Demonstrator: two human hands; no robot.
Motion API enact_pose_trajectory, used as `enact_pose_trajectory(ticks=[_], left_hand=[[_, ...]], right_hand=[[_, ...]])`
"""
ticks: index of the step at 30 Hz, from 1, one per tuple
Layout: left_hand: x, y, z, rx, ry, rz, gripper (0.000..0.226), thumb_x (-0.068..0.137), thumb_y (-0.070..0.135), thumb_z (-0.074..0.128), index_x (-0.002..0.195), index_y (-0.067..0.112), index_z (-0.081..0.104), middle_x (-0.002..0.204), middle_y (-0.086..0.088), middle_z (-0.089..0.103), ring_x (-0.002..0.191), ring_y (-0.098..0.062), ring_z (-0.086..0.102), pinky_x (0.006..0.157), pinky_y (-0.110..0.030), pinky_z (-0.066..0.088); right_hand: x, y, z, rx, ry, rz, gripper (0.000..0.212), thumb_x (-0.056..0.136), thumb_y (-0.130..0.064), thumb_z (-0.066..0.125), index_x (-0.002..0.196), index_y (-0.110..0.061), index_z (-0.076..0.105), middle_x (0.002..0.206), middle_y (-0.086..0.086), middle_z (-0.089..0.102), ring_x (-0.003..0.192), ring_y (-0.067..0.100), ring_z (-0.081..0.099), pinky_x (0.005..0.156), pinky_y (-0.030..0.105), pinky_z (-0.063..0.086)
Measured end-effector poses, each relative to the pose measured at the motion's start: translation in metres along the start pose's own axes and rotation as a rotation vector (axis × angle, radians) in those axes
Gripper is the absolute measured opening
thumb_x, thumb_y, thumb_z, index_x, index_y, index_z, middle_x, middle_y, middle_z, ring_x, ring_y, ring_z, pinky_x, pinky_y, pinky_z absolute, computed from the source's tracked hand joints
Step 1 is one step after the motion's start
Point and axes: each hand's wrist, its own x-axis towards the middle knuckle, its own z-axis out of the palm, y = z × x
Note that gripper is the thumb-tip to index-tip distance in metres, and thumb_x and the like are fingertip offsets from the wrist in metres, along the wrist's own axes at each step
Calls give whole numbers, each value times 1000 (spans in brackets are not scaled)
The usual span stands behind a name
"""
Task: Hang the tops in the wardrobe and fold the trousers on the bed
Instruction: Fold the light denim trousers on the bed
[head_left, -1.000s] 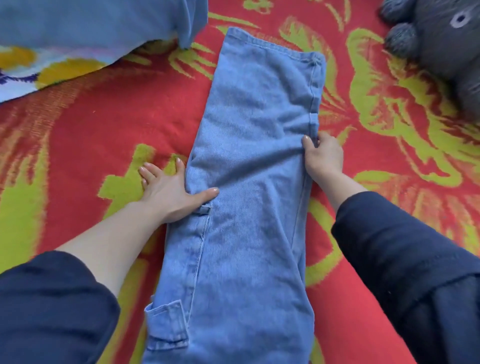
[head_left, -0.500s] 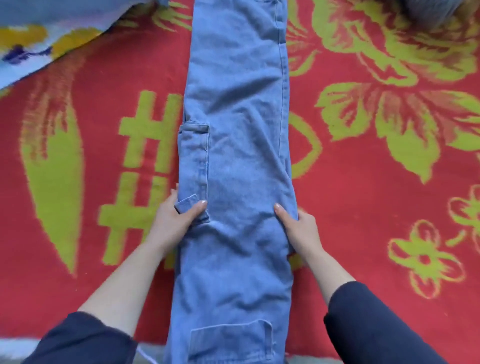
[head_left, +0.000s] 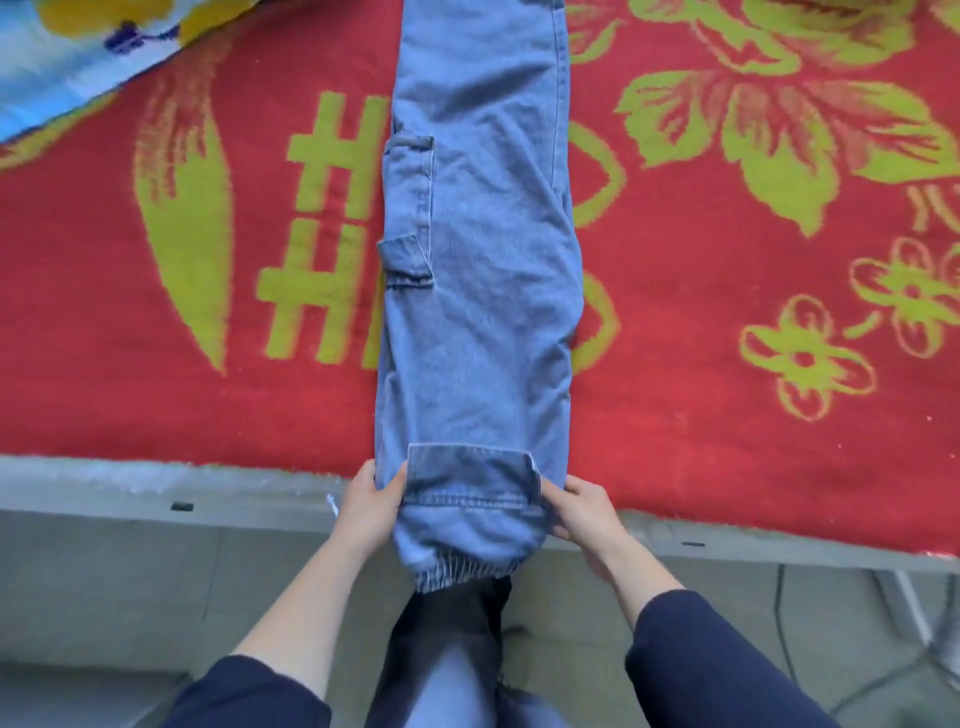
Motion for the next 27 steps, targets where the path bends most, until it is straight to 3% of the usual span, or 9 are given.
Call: enact_pose_trajectory(ticks=[4,7,13,16,18,21,23,25,27], left_hand=[[-32,-1,11,-75,35,52,25,95,33,55,101,10,63,97,-9,70,85,-24,66,78,-42,55],[-66,-2,9,-14,-17,28,25,95,33,55,98,10,63,94,-12,69,80,-23,62,74,-38,50],[-154,-35,1,91,-316,-216,28,90,29,64,101,4,67,91,-14,73,69,-22,67,53,-25,51],[-178,-42,0,111,-371,-277,26,85,15,68,103,-3,67,94,-21,72,75,-29,67,68,-35,55],[-181,-27,-2,73,-338,-228,24,84,1,61,108,-1,63,97,-19,71,80,-30,67,75,-41,55],[-175,18,-7,-87,-293,-108,39,84,-7,52,114,17,51,104,-11,68,89,-29,68,72,-39,57],[-167,53,-15,-203,-270,-106,30,90,2,54,106,27,51,99,-7,68,76,-23,68,56,-29,56],[-150,89,-27,-332,-279,-150,10,94,14,53,100,15,61,86,-12,69,59,-21,66,47,-26,52],[-121,121,-34,-440,-243,-159,20,95,18,50,86,6,64,64,-8,68,48,-17,64,45,-25,53]], right_hand=[[-29,13,-9,-33,56,-122,31,93,-37,58,97,-10,71,97,6,74,89,21,67,80,41,54],[-64,21,-23,-146,94,-187,38,97,-33,51,86,1,62,86,8,67,77,18,56,69,33,44],[-149,76,-48,-107,-48,83,29,94,-31,58,72,-12,59,69,3,64,55,14,55,53,23,40],[-172,88,-58,-171,-60,148,18,90,-24,61,82,-8,55,70,8,60,53,17,51,50,23,36],[-174,73,-64,-182,-19,119,8,88,-15,58,92,-10,54,78,12,62,58,20,52,53,26,38],[-167,23,-70,-75,34,36,40,83,-9,50,118,-28,54,84,7,67,65,19,52,57,27,42],[-166,-20,-71,37,2,-21,37,83,-6,44,112,-16,64,70,2,60,54,13,47,50,22,42],[-160,-66,-72,181,-24,-50,24,86,-8,37,91,-8,60,54,1,51,39,11,44,44,19,43],[-141,-106,-73,293,-32,-88,27,87,-9,29,87,-7,57,57,6,64,45,16,60,52,26,53]])
